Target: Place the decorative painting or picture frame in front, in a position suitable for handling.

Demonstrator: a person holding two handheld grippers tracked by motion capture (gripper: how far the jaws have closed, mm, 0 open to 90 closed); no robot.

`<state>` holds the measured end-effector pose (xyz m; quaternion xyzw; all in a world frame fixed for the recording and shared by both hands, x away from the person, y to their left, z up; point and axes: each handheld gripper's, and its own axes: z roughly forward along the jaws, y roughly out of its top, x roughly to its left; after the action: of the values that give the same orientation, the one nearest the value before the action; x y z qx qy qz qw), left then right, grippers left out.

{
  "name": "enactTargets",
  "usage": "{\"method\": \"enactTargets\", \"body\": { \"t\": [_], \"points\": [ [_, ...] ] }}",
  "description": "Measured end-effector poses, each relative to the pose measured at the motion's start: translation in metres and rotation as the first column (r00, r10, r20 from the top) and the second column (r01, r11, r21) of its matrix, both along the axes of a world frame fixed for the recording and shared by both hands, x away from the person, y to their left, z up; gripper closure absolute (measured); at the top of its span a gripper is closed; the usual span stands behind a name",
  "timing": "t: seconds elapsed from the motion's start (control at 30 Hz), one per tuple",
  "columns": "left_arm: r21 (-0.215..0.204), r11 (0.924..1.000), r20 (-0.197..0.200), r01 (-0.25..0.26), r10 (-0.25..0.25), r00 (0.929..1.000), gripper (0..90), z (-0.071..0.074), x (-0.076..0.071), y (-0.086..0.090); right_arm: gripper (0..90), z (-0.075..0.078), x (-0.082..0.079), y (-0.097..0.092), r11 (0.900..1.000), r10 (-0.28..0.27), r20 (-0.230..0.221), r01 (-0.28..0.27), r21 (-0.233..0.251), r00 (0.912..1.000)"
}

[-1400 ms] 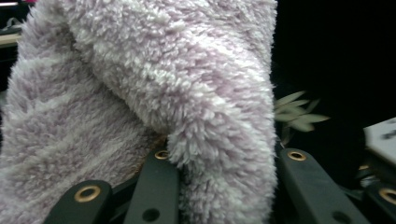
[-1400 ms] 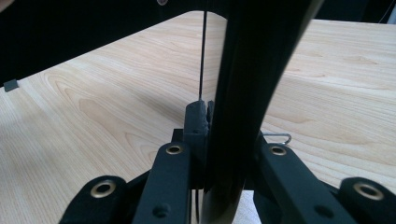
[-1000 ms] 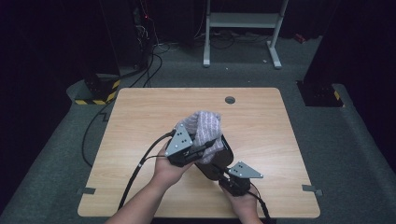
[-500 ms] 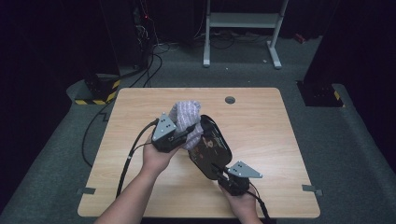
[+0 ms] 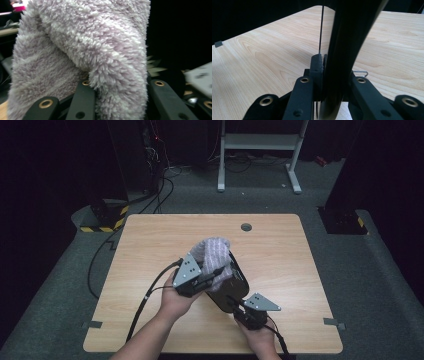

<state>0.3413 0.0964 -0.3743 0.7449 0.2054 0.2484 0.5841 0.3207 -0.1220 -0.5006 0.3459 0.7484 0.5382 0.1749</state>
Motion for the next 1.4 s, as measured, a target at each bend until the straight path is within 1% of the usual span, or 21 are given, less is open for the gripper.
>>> {"method": "enactTargets", "body": {
  "t": [0.07, 0.13, 0.17, 0.23, 0.3, 0.47, 0.57, 0.67, 0.7, 0.73, 0.8, 0.9, 1.0, 1.03, 1.13, 1.2, 1.23, 1.27, 1.3, 1.37, 1.4],
  "points": [
    [-0.005, 0.9997, 0.004, 0.024, -0.024, 0.9997, 69.8, 0.001, -0.006, -0.007, 79.2, 0.0, 0.0, 0.0, 1.0, 0.0, -0.001, 0.0, 0.0, 1.0],
    [-0.002, 0.9995, 0.012, 0.031, -0.031, 0.9995, 69.8, 0.003, -0.008, -0.011, 79.2, 0.0, 0.0, 0.0, 1.0, 0.001, -0.002, -0.001, 0.0, 1.0],
    [0.002, 0.9995, 0.013, 0.03, -0.03, 0.9994, 69.8, 0.003, -0.007, -0.011, 79.2, 0.0, 0.0, 0.0, 1.0, 0.001, -0.003, -0.001, 0.001, 1.0],
    [-0.004, 0.9995, 0.004, 0.031, -0.031, 0.9995, 69.8, 0.002, -0.003, -0.008, 79.2, 0.0, 0.0, 0.0, 1.0, 0.002, -0.005, -0.002, 0.001, 1.0],
    [-0.007, 0.9998, -0.004, 0.016, -0.016, 0.9999, 69.9, 0.0, 0.002, -0.003, 79.2, 0.0, 0.0, 0.0, 1.0, 0.001, -0.005, -0.001, 0.001, 1.0],
    [-0.009, 0.9987, -0.026, -0.051, 0.05, 0.9984, 69.9, -0.003, 0.019, 0.015, 79.1, 0.0, 0.001, 0.0, 1.0, 0.007, 0.0, -0.007, -0.001, 1.0],
    [-0.006, 0.9949, -0.048, -0.101, 0.1, 0.9938, 70.0, -0.007, 0.033, 0.029, 79.0, 0.0, 0.001, 0.0, 1.0, 0.005, 0.001, -0.005, -0.002, 1.0],
    [0.003, 0.9913, -0.058, -0.131, 0.131, 0.9896, 70.0, -0.01, 0.042, 0.038, 78.8, 0.0, 0.001, 0.0, 1.0, 0.005, 0.002, -0.005, -0.001, 1.0],
    [0.016, 0.9884, -0.052, -0.151, 0.152, 0.9871, 69.9, -0.01, 0.045, 0.041, 78.8, 0.0, 0.001, 0.0, 1.0, 0.005, 0.003, -0.005, -0.001, 1.0],
    [0.019, 0.9865, -0.05, -0.162, 0.163, 0.9854, 69.9, -0.011, 0.046, 0.043, 78.8, 0.0, 0.001, 0.0, 1.0, 0.004, 0.002, -0.004, -0.001, 1.0],
    [0.026, 0.9819, -0.057, -0.188, 0.189, 0.9803, 69.9, -0.014, 0.052, 0.048, 78.9, 0.0, 0.001, 0.0, 1.0, 0.005, 0.001, -0.005, -0.001, 1.0],
    [0.062, 0.9728, -0.051, -0.223, 0.227, 0.9727, 69.9, -0.019, 0.057, 0.053, 79.0, 0.0, 0.0, 0.0, 1.0, 0.007, 0.001, -0.007, -0.001, 1.0],
    [0.068, 0.9704, -0.061, -0.232, 0.236, 0.9699, 69.9, -0.024, 0.06, 0.056, 79.1, -0.001, 0.001, 0.0, 1.0, 0.006, 0.0, -0.006, 0.001, 1.0],
    [0.061, 0.9703, -0.069, -0.234, 0.238, 0.9689, 69.9, -0.026, 0.06, 0.056, 79.1, -0.001, 0.001, 0.0, 1.0, 0.006, 0.0, -0.006, 0.001, 1.0],
    [0.065, 0.97, -0.071, -0.234, 0.239, 0.9685, 69.9, -0.028, 0.061, 0.058, 79.0, -0.001, 0.001, 0.0, 1.0, 0.006, 0.0, -0.006, 0.003, 1.0],
    [0.06, 0.9707, -0.073, -0.233, 0.237, 0.9688, 69.9, -0.028, 0.061, 0.057, 78.3, -0.001, 0.001, 0.0, 1.0, 0.006, -0.003, -0.006, 0.006, 1.0],
    [0.062, 0.9707, -0.07, -0.232, 0.236, 0.9691, 69.9, -0.028, 0.06, 0.057, 77.1, -0.001, 0.001, 0.0, 1.0, 0.007, -0.003, -0.007, 0.005, 1.0],
    [0.062, 0.9707, -0.069, -0.232, 0.236, 0.9693, 69.9, -0.028, 0.06, 0.057, 74.1, -0.002, 0.001, 0.001, 1.0, 0.009, -0.01, -0.009, -0.002, 0.9999],
    [0.063, 0.9706, -0.069, -0.232, 0.236, 0.9692, 69.9, -0.028, 0.06, 0.057, 73.1, -0.003, 0.001, 0.002, 0.9999, 0.011, -0.027, -0.011, -0.006, 0.9996],
    [0.068, 0.97, -0.07, -0.233, 0.238, 0.9688, 69.9, -0.029, 0.06, 0.057, 72.3, -0.005, 0.0, 0.004, 0.9996, 0.023, -0.032, -0.023, -0.015, 0.9992],
    [0.071, 0.9692, -0.071, -0.236, 0.241, 0.968, 69.9, -0.03, 0.06, 0.058, 72.2, -0.005, 0.0, 0.004, 0.9995, 0.024, -0.028, -0.025, -0.018, 0.9993]
  ]
}}
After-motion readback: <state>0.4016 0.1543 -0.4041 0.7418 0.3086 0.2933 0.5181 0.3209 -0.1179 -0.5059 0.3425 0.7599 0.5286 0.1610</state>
